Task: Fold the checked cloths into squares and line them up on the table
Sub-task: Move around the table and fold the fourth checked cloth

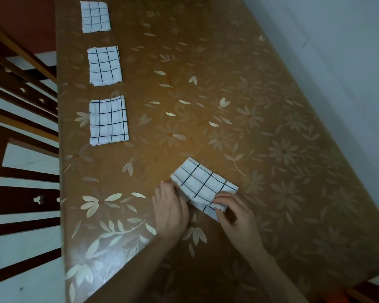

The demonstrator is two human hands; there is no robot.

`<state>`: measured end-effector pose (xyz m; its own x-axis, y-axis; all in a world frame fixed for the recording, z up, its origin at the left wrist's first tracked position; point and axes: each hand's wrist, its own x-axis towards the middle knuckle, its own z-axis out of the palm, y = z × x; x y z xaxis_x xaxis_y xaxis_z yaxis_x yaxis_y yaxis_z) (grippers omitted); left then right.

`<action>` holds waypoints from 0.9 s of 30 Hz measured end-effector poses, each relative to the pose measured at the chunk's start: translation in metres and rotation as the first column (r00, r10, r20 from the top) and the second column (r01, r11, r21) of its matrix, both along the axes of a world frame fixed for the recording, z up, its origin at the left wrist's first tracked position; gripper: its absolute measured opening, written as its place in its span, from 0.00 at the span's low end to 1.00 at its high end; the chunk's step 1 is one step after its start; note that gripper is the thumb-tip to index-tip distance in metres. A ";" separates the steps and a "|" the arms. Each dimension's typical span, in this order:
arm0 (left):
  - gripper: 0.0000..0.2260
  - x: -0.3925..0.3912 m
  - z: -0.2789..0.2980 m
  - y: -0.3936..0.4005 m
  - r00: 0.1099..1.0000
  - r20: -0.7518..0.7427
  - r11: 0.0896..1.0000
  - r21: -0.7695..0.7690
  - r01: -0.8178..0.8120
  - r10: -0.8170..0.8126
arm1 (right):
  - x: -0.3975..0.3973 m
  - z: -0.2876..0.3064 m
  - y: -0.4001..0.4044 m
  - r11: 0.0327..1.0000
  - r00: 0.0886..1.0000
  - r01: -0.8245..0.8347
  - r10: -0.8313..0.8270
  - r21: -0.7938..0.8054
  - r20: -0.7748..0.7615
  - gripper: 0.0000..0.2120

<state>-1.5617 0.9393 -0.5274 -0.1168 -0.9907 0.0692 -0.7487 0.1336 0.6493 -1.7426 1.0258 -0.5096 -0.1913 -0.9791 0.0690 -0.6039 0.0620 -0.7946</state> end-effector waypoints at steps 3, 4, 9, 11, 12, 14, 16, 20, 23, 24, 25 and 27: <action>0.04 0.006 0.002 -0.008 0.989 -0.063 0.990 -0.026 -0.138 0.137 | 0.004 -0.015 0.010 1.000 0.989 -0.031 0.030 -0.004 -0.144 0.08; 0.07 0.006 0.002 -0.011 0.990 -0.035 0.990 -0.033 -0.137 0.136 | 0.005 -0.019 0.012 0.999 0.979 -0.050 0.049 0.000 -0.196 0.08; 0.17 0.004 0.001 -0.024 0.949 0.253 0.978 -0.039 0.204 -0.187 | 0.004 -0.029 0.015 0.988 0.935 -0.117 0.143 0.097 -0.324 0.11; 0.19 -0.001 -0.004 -0.030 0.874 0.315 0.915 -0.040 0.402 -0.370 | 0.006 -0.024 0.014 0.991 0.919 -0.110 0.131 0.078 -0.372 0.12; 0.20 -0.003 -0.007 -0.032 0.829 0.344 0.876 -0.034 0.480 -0.441 | 0.008 -0.021 0.012 0.994 0.909 -0.094 0.111 0.060 -0.402 0.13; 0.22 -0.010 -0.014 -0.035 0.748 0.401 0.815 -0.008 0.580 -0.529 | 0.016 -0.017 0.004 0.998 0.870 -0.041 0.061 0.052 -0.489 0.18; 0.24 -0.014 -0.020 -0.035 0.704 0.436 0.792 0.031 0.610 -0.560 | 0.026 -0.019 -0.011 0.996 0.818 0.031 0.021 0.080 -0.574 0.23; 0.25 -0.017 -0.026 -0.032 0.677 0.468 0.791 0.084 0.606 -0.568 | 0.034 -0.031 -0.033 0.974 0.779 0.114 0.035 0.196 -0.626 0.27; 0.26 -0.014 -0.029 -0.032 0.658 0.476 0.787 0.128 0.604 -0.583 | 0.025 -0.044 -0.030 0.947 0.793 0.186 0.014 0.263 -0.610 0.28; 0.27 -0.013 -0.030 -0.032 0.654 0.483 0.787 0.131 0.603 -0.582 | 0.022 -0.048 -0.027 0.941 0.793 0.197 0.012 0.276 -0.609 0.29; 0.27 -0.012 -0.030 -0.031 0.649 0.490 0.786 0.134 0.604 -0.582 | 0.020 -0.051 -0.024 0.938 0.790 0.196 0.022 0.286 -0.613 0.30; 0.27 -0.010 -0.029 -0.032 0.630 0.507 0.778 0.141 0.613 -0.588 | 0.016 -0.053 -0.020 0.933 0.788 0.191 0.039 0.305 -0.614 0.32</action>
